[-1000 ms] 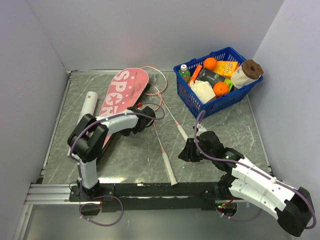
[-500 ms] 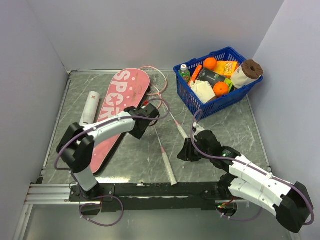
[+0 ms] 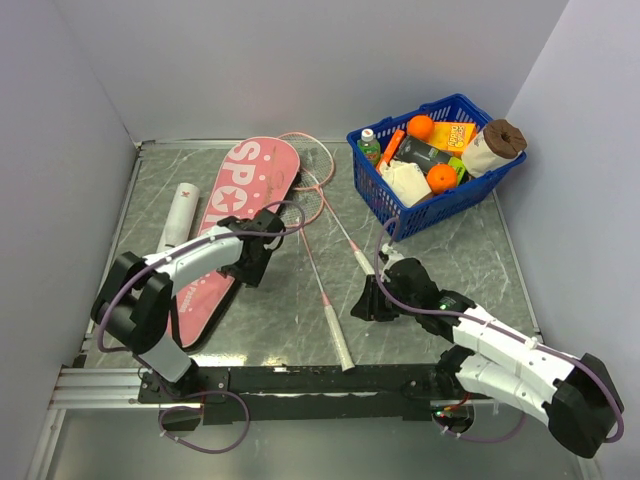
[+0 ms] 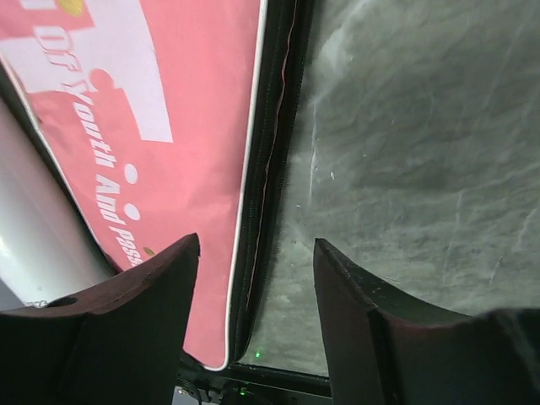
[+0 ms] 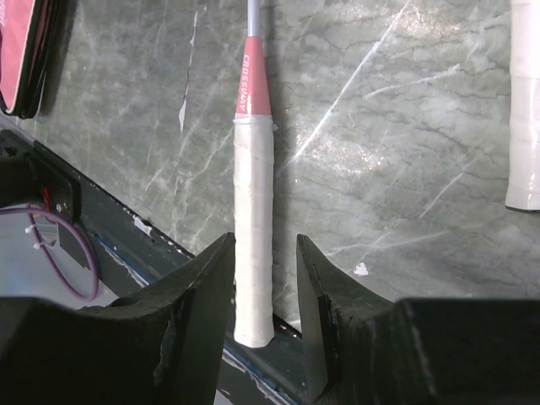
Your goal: Pack up the badminton gear
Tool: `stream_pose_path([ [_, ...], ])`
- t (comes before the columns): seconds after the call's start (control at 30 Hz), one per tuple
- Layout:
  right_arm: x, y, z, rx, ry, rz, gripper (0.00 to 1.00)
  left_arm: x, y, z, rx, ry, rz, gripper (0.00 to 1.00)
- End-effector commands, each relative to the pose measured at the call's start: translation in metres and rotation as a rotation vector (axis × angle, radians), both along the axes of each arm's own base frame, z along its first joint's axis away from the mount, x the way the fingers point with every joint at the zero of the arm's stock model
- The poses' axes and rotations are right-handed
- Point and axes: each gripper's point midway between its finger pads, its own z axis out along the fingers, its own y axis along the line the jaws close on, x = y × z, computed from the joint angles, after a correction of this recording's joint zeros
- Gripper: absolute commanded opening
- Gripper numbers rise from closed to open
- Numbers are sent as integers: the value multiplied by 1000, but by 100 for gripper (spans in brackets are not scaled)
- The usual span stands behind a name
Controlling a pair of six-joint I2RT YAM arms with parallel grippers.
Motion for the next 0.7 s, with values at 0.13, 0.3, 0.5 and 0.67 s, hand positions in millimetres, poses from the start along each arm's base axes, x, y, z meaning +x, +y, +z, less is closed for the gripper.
stream_pose_path([
  [0.13,11,11,16,49,-47,5,43,8,0,-6,-64,3,15,60],
  [0.3,11,11,15,51,-43,1,42,10,8,-15,-46,30,45,55],
  [0.5,11,12,13,55,-38,4,42,13,16,-21,-33,40,74,53],
  [0.67,10,14,11,57,-30,9,42,15,20,-25,-25,53,88,51],
])
